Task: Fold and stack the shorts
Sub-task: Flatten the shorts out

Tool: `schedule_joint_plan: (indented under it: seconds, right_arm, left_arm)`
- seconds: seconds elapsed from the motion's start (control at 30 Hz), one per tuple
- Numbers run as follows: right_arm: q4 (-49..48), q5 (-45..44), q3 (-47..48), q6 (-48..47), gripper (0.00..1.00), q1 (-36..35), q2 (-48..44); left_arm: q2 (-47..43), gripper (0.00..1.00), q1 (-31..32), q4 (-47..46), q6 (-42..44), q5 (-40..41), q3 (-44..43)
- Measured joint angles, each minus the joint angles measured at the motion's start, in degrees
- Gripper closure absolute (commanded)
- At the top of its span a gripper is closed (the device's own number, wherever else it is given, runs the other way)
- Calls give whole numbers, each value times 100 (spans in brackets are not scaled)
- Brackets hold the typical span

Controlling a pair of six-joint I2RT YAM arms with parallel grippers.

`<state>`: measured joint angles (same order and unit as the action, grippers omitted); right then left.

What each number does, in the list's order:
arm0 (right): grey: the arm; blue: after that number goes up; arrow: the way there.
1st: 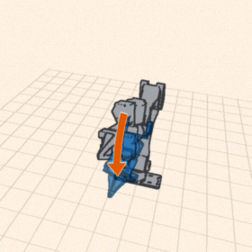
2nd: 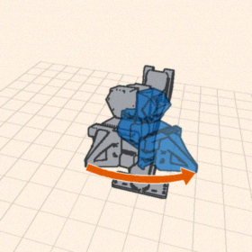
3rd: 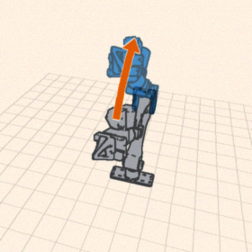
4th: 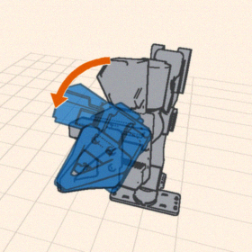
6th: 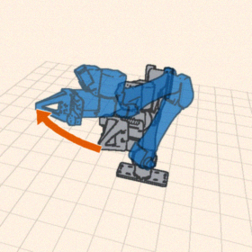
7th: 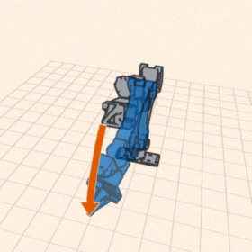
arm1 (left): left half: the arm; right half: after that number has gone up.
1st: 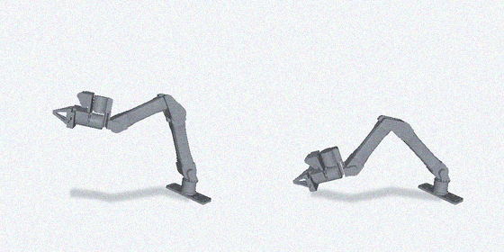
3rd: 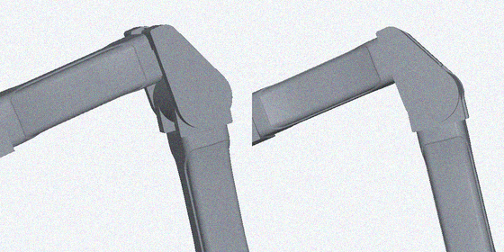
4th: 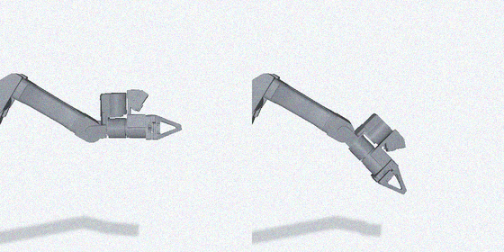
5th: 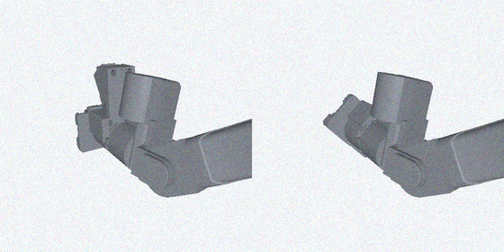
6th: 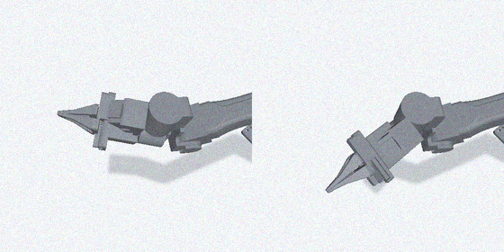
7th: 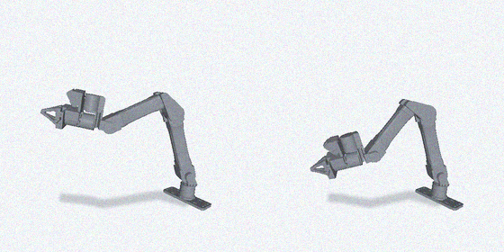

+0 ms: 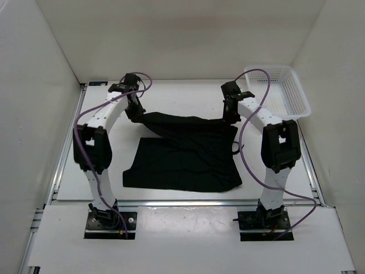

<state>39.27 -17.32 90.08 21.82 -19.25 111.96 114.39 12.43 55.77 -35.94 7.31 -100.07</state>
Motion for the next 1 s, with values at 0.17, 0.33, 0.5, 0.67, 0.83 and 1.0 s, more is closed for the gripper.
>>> schedule_joint_plan:
  seconds: [0.17, 0.33, 0.5, 0.67, 0.83, 1.0]
  right_arm:
    - [-20, -15, -70, -68, 100, -28, 0]
    - [-17, -35, -96, -136, 100, -26, 0]
    - [-17, -39, -96, -151, 100, -39, 0]
    - [-17, -37, -96, -153, 100, -39, 0]
    - [-13, -37, -96, -153, 100, -39, 0]
    - [-13, -42, -96, -151, 100, -39, 0]
  left_arm:
    - [-743, 15, 85, 212, 109, 120, 577]
    - [157, 21, 59, 490, 146, 299, -210]
    - [1484, 24, 2, 802, 256, 391, -2098]
    - [2350, 18, -42, 831, 293, 339, -3053]
    - [2704, 23, -107, 870, 293, 31, -3016]
    - [2844, 76, -136, 857, 308, -396, -2959]
